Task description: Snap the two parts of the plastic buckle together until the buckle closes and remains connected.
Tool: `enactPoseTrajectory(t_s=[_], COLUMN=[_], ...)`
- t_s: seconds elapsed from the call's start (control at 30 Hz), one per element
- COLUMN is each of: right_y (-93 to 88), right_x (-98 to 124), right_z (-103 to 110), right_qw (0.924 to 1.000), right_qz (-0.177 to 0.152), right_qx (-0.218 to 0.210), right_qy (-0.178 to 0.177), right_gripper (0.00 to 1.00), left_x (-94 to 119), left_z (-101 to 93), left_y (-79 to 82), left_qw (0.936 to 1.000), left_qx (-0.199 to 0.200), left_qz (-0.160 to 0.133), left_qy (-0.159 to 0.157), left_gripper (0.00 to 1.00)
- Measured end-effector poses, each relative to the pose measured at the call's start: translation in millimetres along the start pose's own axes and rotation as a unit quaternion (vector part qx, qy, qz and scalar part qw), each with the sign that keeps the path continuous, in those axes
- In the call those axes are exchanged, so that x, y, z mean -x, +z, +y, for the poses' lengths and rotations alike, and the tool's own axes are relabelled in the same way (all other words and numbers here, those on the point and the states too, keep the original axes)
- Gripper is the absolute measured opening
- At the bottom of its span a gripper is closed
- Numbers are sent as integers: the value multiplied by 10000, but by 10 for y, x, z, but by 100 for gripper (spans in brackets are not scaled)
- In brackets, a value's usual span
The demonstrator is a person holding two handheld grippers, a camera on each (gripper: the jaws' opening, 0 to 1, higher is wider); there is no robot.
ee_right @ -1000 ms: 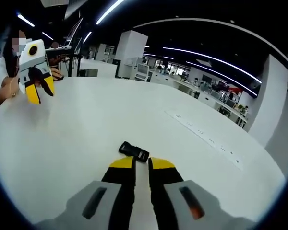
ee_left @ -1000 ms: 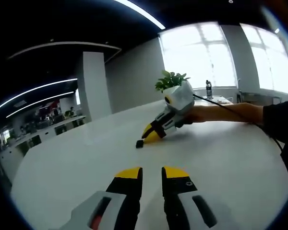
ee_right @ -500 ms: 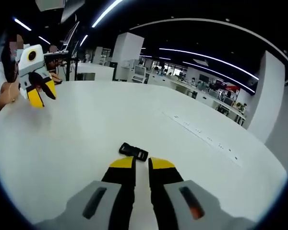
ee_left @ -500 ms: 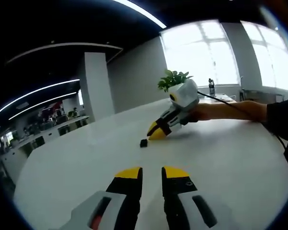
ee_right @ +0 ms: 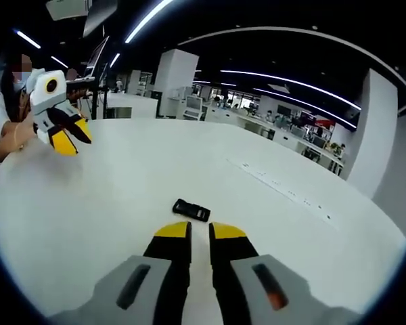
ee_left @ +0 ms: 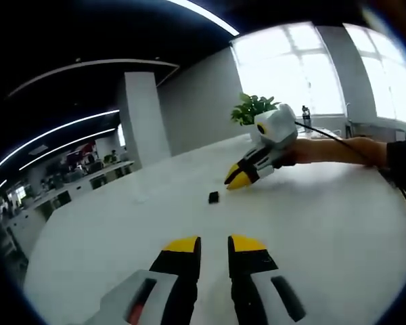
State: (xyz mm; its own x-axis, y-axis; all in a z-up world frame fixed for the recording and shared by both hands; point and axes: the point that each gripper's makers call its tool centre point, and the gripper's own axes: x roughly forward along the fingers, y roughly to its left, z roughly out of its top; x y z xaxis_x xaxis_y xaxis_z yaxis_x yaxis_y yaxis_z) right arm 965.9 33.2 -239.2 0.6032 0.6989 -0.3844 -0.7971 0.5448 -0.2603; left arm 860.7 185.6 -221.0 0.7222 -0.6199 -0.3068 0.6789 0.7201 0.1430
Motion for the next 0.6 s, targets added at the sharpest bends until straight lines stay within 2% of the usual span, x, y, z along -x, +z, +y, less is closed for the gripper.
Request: enactPoseTrajectory(t_s=[0.6], right_y=[-30], right_x=[233], right_z=[34], right_qw=[10000], right_qz=[-28], right_qx=[-42], right_qy=[-84], right_gripper=[10], left_x=[35], left_z=[26], left_y=[125], left_qw=[9995], left_qx=[-203], left_qz=[-30], left_qy=[252], left_gripper=[15])
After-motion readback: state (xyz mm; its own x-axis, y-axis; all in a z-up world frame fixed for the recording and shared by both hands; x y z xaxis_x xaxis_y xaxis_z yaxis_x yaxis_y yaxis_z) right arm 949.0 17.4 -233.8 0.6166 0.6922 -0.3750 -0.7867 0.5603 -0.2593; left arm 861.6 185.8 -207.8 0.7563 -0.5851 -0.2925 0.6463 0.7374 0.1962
